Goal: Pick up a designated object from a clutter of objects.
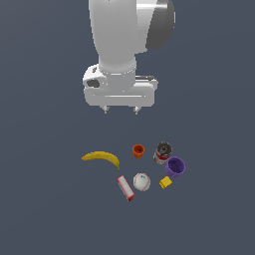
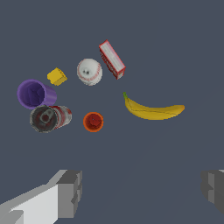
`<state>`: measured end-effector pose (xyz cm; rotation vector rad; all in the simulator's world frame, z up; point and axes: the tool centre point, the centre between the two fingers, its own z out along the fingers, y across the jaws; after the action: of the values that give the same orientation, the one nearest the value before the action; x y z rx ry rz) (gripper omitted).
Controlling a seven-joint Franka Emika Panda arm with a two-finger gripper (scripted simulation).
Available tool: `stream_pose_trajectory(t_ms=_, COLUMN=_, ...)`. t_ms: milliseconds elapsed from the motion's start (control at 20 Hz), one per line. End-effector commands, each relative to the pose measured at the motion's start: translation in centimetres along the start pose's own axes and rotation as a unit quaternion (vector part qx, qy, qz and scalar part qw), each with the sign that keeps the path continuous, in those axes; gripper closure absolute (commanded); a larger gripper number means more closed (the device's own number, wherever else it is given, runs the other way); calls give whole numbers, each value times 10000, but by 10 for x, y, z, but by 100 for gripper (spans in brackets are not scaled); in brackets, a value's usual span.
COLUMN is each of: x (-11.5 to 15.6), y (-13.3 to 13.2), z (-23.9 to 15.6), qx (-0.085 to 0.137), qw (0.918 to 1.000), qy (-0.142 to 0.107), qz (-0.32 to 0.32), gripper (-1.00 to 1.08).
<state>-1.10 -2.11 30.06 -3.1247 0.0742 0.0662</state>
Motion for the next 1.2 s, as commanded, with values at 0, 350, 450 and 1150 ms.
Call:
stream_pose_trajectory(t_ms=0, x=0, y=0, z=0, qx=0, qw=10000, qy=0, qz=0, gripper=-92)
stream_pose_trajectory(t_ms=350, x=5, y=13, z=-11, qx=-61, qw=9997, qy=182, qz=164, gripper=-92)
stream_pose_trajectory(t_ms=450, x=6, y=15, z=-13, qx=-71, qw=9996, qy=215, qz=194, gripper=-92)
stream_pose_trajectory(t_ms=1150, x=17, y=0, z=26, qx=-92, qw=9995, qy=210, qz=237, gripper=-92)
